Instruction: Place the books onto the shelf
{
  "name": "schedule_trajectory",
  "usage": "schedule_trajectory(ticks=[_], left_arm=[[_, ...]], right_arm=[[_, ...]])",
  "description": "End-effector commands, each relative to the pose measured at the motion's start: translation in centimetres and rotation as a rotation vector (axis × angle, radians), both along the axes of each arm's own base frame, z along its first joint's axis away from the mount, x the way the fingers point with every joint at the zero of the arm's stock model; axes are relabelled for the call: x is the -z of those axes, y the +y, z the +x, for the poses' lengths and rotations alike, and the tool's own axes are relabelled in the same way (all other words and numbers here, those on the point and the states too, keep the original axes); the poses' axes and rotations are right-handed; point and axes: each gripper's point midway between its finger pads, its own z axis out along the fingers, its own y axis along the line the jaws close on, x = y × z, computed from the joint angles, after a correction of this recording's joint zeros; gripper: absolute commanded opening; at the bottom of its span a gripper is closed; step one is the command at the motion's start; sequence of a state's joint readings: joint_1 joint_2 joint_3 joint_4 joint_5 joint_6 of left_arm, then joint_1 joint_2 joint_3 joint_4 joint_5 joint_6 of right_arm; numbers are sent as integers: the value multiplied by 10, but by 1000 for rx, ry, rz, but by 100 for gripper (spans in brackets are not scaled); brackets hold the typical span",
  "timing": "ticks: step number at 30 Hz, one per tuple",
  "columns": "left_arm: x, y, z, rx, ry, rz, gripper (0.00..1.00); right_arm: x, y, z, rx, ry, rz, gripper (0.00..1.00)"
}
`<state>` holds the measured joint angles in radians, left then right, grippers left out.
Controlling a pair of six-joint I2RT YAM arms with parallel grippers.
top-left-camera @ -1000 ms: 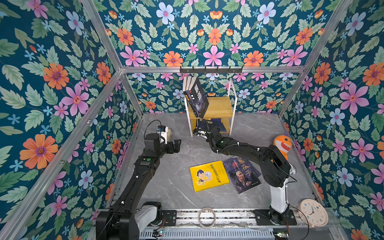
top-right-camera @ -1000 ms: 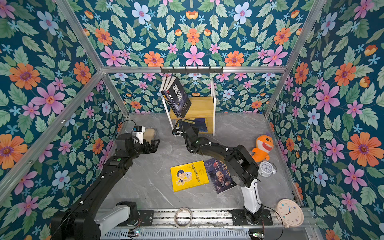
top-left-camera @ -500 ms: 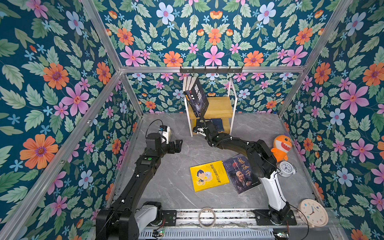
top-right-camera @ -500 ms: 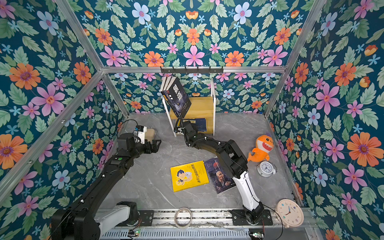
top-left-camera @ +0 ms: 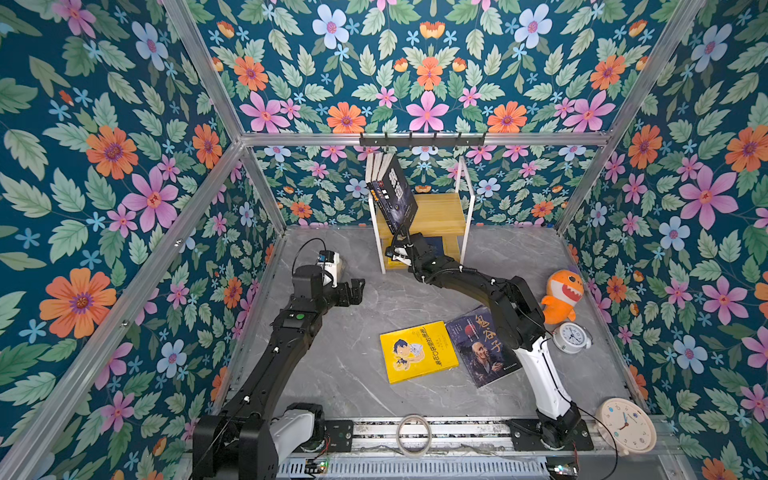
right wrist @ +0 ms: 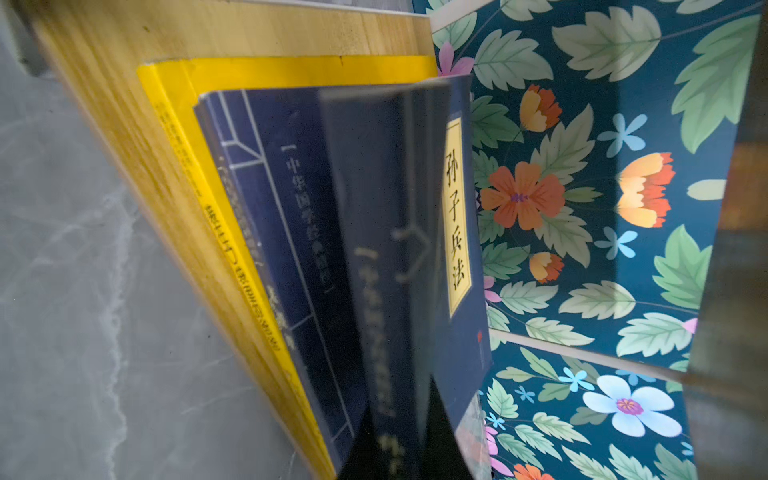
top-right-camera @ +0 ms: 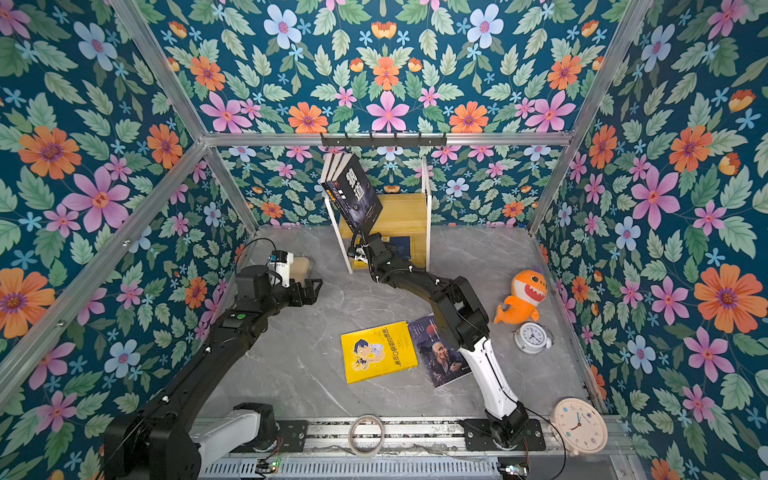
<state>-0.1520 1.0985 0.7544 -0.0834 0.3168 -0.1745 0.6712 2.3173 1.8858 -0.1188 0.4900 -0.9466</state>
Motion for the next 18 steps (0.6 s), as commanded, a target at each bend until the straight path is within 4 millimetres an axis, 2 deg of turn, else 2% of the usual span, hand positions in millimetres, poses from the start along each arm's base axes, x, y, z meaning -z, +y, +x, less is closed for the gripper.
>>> schedule_trajectory(ticks=[1, 6, 10, 13, 18], left_arm=[[-3, 0, 1, -1, -16, 4, 100], [-5, 1, 2, -6, -15, 2, 100], [-4, 1, 2, -7, -13, 5, 100], [-5, 0, 2, -5, -13, -2, 100], [-5, 1, 3, -8, -12, 1, 100]], right_arm=[[11, 6, -4, -17, 51, 15, 0], [11, 8, -11, -12, 100, 59, 3], [11, 7, -15, -11, 128, 52, 22], [3, 10, -22, -29, 149, 92, 34], [-6, 13, -41, -73, 224, 135, 46]])
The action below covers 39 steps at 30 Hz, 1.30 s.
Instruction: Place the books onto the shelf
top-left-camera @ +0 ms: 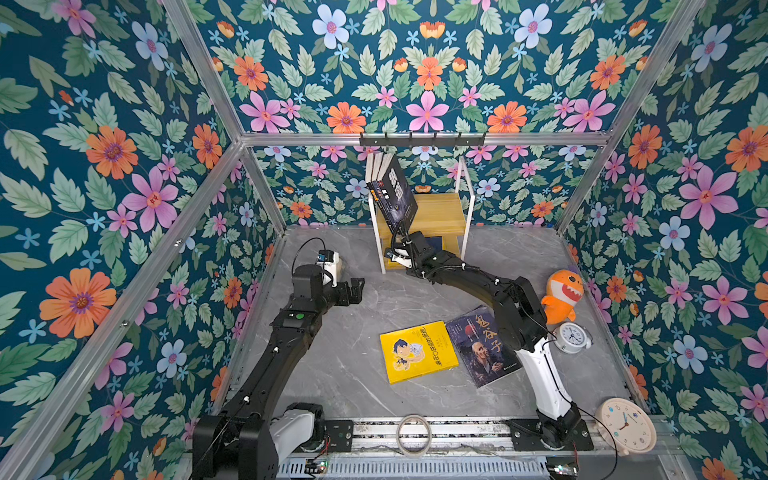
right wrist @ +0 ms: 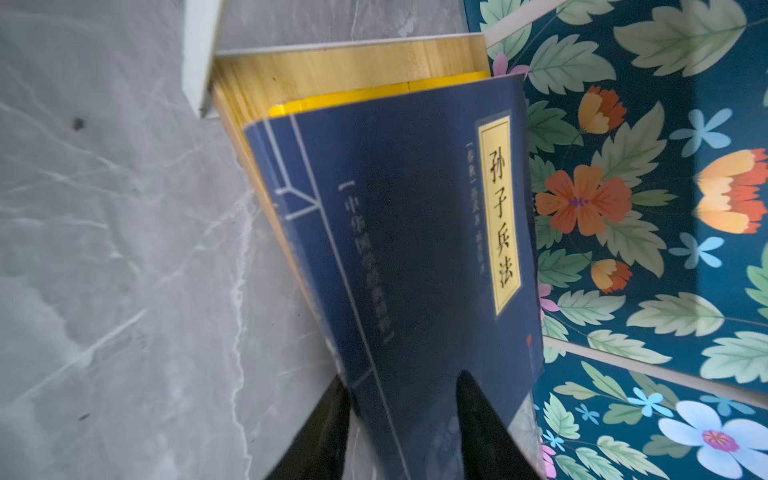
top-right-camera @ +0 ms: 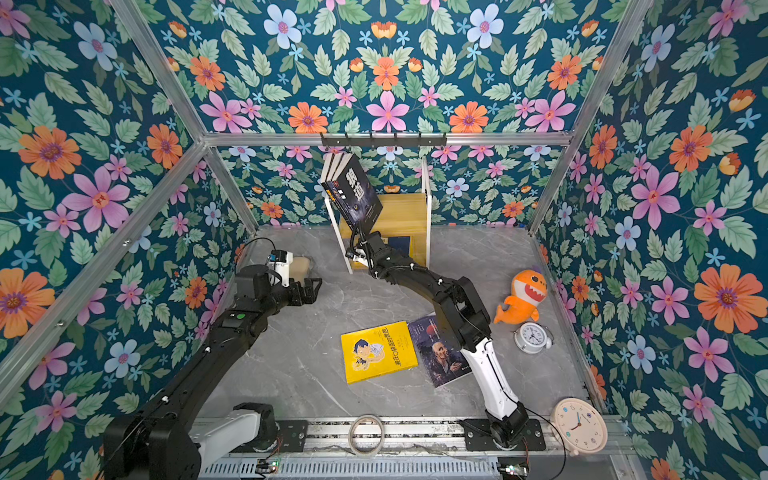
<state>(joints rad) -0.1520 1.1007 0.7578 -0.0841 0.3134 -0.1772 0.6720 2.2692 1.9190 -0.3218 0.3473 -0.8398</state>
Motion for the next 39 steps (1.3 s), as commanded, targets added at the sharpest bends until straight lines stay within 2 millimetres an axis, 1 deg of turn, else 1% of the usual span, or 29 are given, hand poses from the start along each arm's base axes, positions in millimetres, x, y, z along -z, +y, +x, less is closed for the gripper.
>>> schedule_trajectory(ticks=[1, 4, 7, 12, 16, 21, 26, 32, 36, 39], left_arm=[[-5, 0, 2, -4, -13, -1, 100], [-3, 1, 0, -1, -15, 0, 100], [-5, 2, 1, -9, -15, -8, 100], [-5, 4, 1, -14, -18, 0, 100], [-7, 3, 1, -12, -20, -7, 100], [-6, 4, 1, -14, -16, -4, 100], [-4, 4, 1, -14, -14, -4, 100], [-3, 4, 1, -16, -13, -3, 100], [-6, 5, 2, -21, -16, -11, 100], [-3, 6, 1, -22, -14, -5, 100]], right_arm=[[-5, 7, -19, -44, 77, 68, 49], [-6, 9, -27, -82, 120, 100, 52], [-4, 11, -30, -99, 149, 110, 52], [3, 14, -25, -107, 180, 133, 50], [10, 13, -17, -97, 185, 130, 49], [19, 8, -9, -75, 195, 118, 46], [18, 4, 3, -46, 164, 116, 37], [19, 7, 13, -50, 133, 113, 26], [18, 10, 14, -62, 133, 118, 24], [17, 10, 18, -65, 127, 111, 23]])
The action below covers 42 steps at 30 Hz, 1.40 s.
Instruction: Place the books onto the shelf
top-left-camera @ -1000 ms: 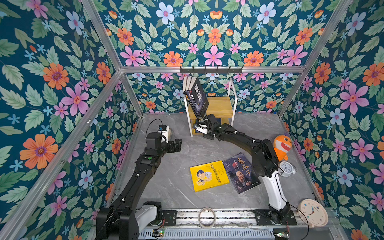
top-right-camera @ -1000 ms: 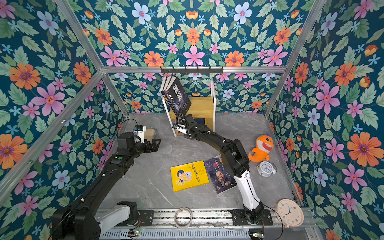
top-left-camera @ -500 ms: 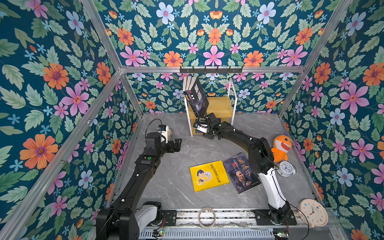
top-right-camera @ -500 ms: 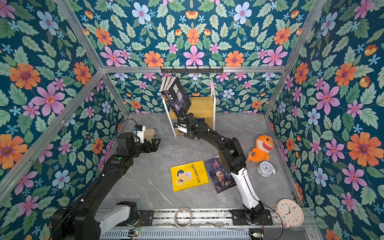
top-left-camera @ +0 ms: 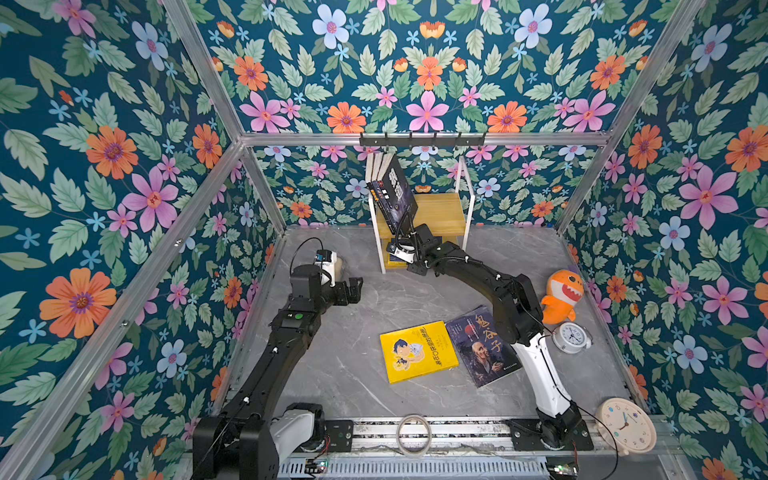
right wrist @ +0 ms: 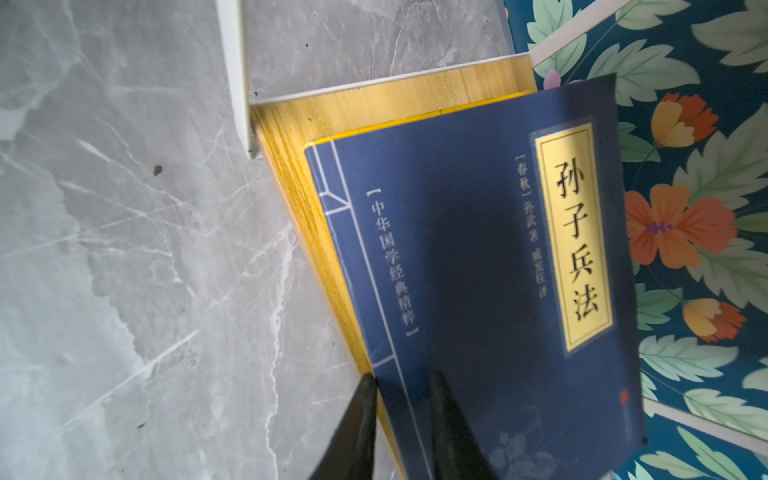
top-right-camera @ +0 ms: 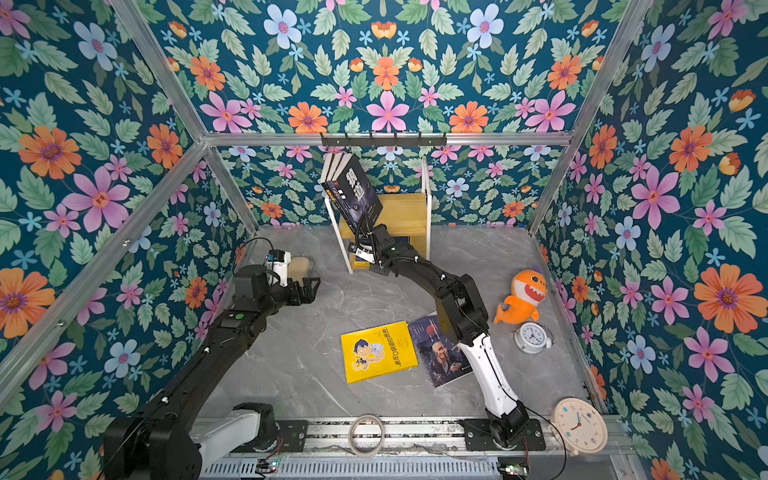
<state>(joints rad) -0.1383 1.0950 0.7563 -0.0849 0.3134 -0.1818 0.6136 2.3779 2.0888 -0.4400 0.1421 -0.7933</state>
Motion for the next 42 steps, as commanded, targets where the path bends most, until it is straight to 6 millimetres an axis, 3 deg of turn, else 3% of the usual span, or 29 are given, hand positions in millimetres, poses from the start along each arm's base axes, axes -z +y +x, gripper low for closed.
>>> schedule_trajectory(ticks=[1, 11, 28, 37, 42], left_arm=[[-2, 1, 1, -8, -12, -3, 100], [-6, 1, 0, -6, -18, -11, 100], [-4, 1, -1, -4, -14, -13, 100], [-3, 2, 0, -9, -10, -15, 100], [-2, 1, 0, -2, -11, -17, 100]], right_arm=[[-2, 2, 3, -10, -11, -7, 22], [-10, -5, -6, -29, -19, -22, 24], [-1, -48, 2, 67, -26, -107, 21], [0, -50, 3, 69, -25, -110, 17], [-4, -49, -1, 71, -23, -89, 20]])
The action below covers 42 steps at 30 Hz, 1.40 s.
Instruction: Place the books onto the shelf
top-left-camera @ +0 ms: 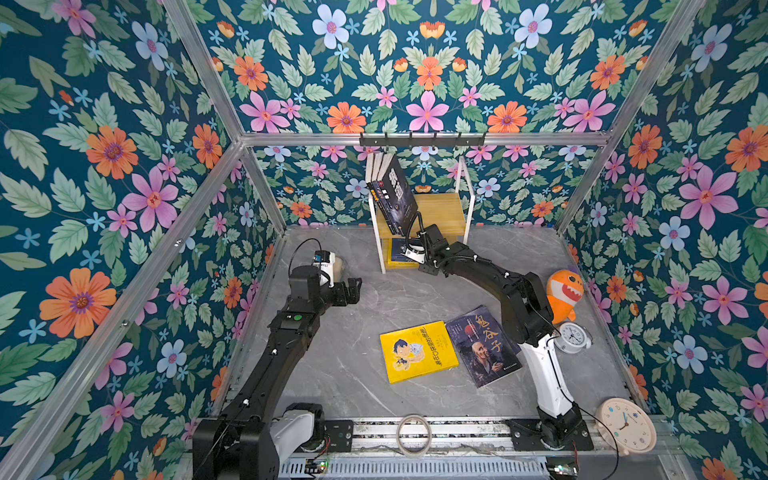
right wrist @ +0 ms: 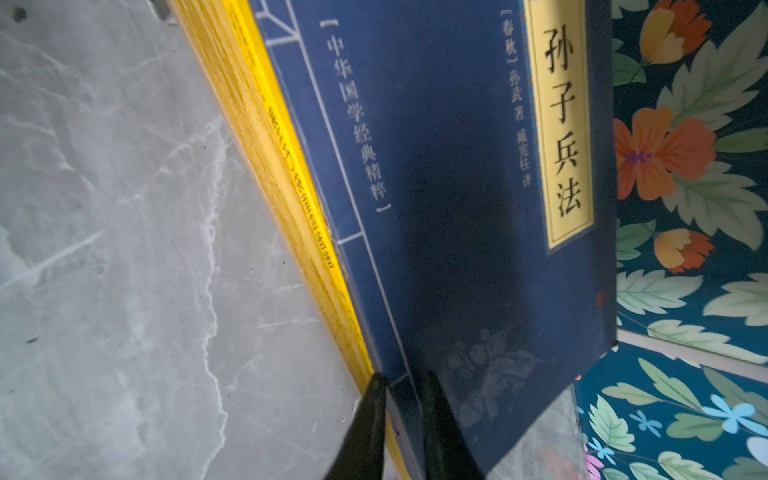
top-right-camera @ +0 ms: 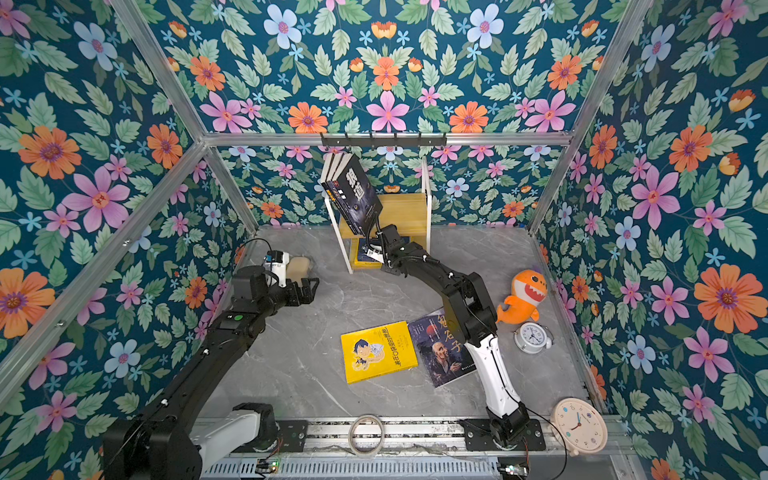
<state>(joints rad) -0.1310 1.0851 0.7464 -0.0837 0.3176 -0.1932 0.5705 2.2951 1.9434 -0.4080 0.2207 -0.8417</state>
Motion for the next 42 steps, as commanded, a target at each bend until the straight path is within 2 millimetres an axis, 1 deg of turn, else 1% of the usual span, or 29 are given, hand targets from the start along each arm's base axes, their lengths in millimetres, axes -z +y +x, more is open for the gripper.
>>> schedule_trajectory(ticks=[1, 2, 5, 7, 8, 10, 14, 15, 16, 17, 19, 20, 22, 24, 25, 26, 28, 31, 33, 35, 37, 40, 42], left_arm=[[-2, -1, 2, 7, -13, -4, 100], [-3, -1, 2, 7, -13, -5, 100], [-4, -3, 1, 21, -19, -3, 100], [-2, -6, 0, 42, -20, 0, 100], [-3, -8, 0, 57, -23, -3, 100], [-5, -16, -1, 103, -33, -14, 100], [-10, -32, -6, 206, -51, -39, 100], [-13, -40, -9, 259, -50, -49, 100], [-16, -45, -11, 300, -51, -56, 100], [-17, -48, -12, 320, -45, -68, 100], [-18, -51, -11, 328, -32, -94, 100], [-18, -53, -12, 338, -31, -99, 100], [-16, -56, -12, 355, -19, -110, 100], [-18, -59, -13, 375, -11, -121, 100], [-20, -60, -13, 386, -12, -125, 100], [-20, -62, -13, 396, -10, -128, 99], [-22, -67, -14, 426, -9, -128, 98], [-25, -80, -18, 493, -2, -108, 97], [-27, -90, -22, 541, -2, -86, 97], [-28, -106, -27, 608, -6, -43, 97], [-26, -125, -33, 681, -4, 9, 98], [-24, -146, -32, 746, 19, 33, 97], [-19, -160, -31, 784, 52, 55, 94]], right_arm=[[-14, -1, -5, 16, -6, 25, 20], [-23, -1, -9, 21, -12, 47, 21], [-41, -2, -27, 40, -1, 118, 28], [-51, -8, -44, 75, 15, 174, 32], [-61, -11, -53, 90, 16, 205, 35], [-69, -21, -73, 148, 38, 279, 38], [-81, -41, -111, 280, 74, 456, 46], [-82, -46, -122, 321, 90, 499, 48], [-97, -51, -133, 349, 89, 565, 50], [-101, -56, -140, 375, 91, 605, 52], [-109, -68, -153, 446, 79, 696, 65], [-111, -72, -158, 469, 80, 727, 69], [-110, -83, -171, 522, 93, 761, 80], [-104, -96, -182, 599, 120, 764, 91], [-99, -106, -186, 658, 116, 747, 96], [-95, -120, -188, 731, 101, 726, 99], [-84, -140, -196, 843, 119, 697, 99], [-70, -145, -214, 848, 197, 678, 99], [-62, -148, -224, 862, 214, 705, 99], [-52, -154, -234, 911, 220, 757, 99], [-48, -161, -246, 980, 237, 808, 99], [-42, -174, -266, 1101, 307, 826, 99], [-40, -180, -275, 1165, 320, 846, 99]])
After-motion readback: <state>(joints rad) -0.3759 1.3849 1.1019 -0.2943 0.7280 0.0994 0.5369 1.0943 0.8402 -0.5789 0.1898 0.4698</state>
